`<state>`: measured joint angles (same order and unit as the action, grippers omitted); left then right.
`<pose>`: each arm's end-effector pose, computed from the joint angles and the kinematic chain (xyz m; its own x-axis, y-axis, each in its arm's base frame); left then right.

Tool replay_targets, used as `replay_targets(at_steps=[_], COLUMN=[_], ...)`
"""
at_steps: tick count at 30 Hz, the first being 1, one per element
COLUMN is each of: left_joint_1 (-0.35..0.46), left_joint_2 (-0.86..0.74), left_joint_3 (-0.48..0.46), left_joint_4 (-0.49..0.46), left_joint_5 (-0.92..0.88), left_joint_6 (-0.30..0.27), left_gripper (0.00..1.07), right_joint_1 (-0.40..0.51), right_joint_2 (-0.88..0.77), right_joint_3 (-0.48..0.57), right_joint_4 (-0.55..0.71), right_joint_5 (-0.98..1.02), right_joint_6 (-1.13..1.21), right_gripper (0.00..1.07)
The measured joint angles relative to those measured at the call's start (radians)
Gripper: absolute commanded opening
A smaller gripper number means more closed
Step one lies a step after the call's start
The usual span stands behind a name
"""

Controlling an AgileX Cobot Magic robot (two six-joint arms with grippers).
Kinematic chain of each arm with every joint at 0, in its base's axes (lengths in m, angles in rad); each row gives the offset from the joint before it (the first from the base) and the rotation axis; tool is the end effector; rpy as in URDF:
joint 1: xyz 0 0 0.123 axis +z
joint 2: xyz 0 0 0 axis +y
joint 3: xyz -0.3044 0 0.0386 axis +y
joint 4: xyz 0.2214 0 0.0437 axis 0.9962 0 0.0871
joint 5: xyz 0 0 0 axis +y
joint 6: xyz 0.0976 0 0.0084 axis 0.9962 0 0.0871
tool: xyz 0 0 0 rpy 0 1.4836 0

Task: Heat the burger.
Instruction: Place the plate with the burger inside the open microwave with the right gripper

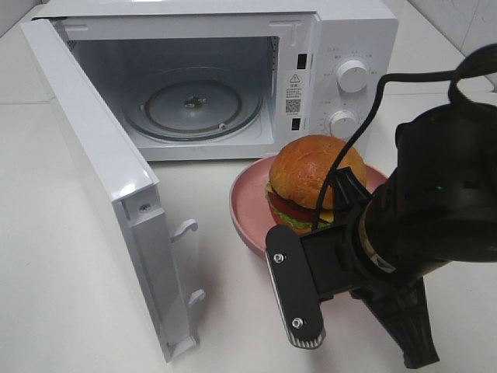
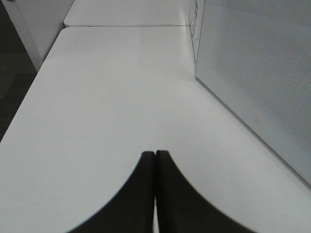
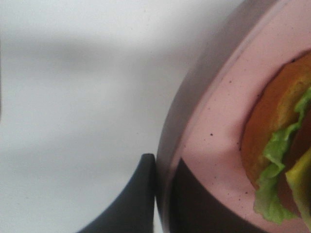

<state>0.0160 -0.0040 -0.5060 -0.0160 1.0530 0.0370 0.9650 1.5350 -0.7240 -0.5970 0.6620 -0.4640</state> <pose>-0.0447 -0.0021 0.2634 -0.4400 0.0220 -0.8977 0.0093 0.9998 0.0200 0.1626 0.1752 0.2097 0.2706 -0.9558 0.1154 -0.8619 -0.2939 -0.4133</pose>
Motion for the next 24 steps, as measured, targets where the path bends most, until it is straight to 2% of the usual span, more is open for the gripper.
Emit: replay_targets(at_steps=[7,15,24], left_joint_1=[0.000,0.000,0.000], left_joint_2=[0.000,0.000,0.000], left_joint_3=[0.000,0.000,0.000], left_joint_4=[0.000,0.000,0.000], left_joint_5=[0.000,0.000,0.000], left_joint_6=[0.000,0.000,0.000], left_gripper=[0.00,0.00,0.00], right_joint_1=[-0.005,-0.014,-0.123], right_joint_2=[0.000,0.000,0.000], right_joint_3=[0.000,0.002,0.002], right_joint_4=[-0.041,-0.042,-0.043], right_joint_5=[-0.020,-0.161,-0.299], right_joint_6=[0.018,-0.065,-0.275], right_gripper=[0.00,0.00,0.00])
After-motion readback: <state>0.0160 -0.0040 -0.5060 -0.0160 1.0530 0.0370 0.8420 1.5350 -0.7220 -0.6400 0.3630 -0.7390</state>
